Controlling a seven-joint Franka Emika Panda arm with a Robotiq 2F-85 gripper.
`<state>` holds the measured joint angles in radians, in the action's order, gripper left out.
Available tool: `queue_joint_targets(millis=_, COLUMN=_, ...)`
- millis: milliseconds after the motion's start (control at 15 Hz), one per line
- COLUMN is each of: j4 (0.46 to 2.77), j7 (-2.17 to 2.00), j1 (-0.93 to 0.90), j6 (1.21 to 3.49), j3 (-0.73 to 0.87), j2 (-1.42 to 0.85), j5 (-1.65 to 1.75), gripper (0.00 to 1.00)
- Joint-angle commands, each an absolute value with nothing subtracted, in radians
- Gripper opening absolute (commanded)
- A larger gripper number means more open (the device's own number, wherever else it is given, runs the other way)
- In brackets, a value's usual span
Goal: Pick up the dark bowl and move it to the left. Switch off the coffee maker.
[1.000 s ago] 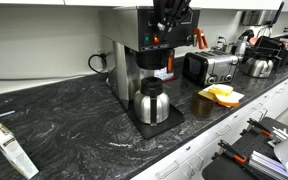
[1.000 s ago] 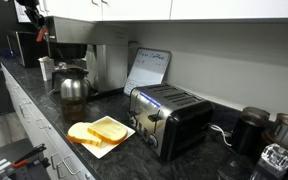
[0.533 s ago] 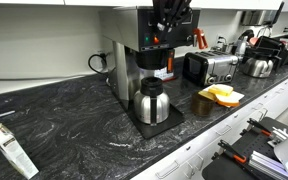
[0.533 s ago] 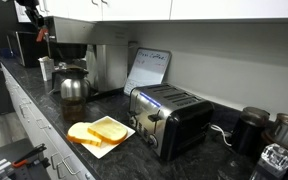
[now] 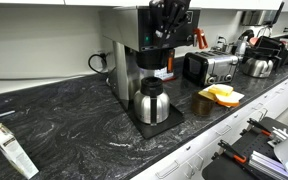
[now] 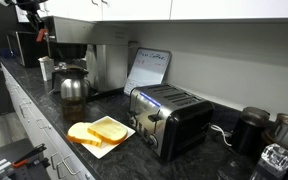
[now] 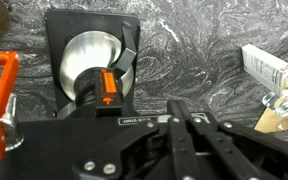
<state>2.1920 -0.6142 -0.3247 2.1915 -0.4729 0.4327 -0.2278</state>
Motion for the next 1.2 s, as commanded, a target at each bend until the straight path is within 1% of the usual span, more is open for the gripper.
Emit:
queue_joint_targets(millis=0, j4=2.192, j7=-0.631, j1=-0.311, j6=2.233, j3=-0.485, j2=0.41, j5=-0.21, gripper=0.0)
queue_joint_targets(millis=1133, j4=2.191, j7=-0.707, j1=-0.31, j6=2.211, j3=-0.522, j2=0.465, j5=-0.093, gripper=0.0)
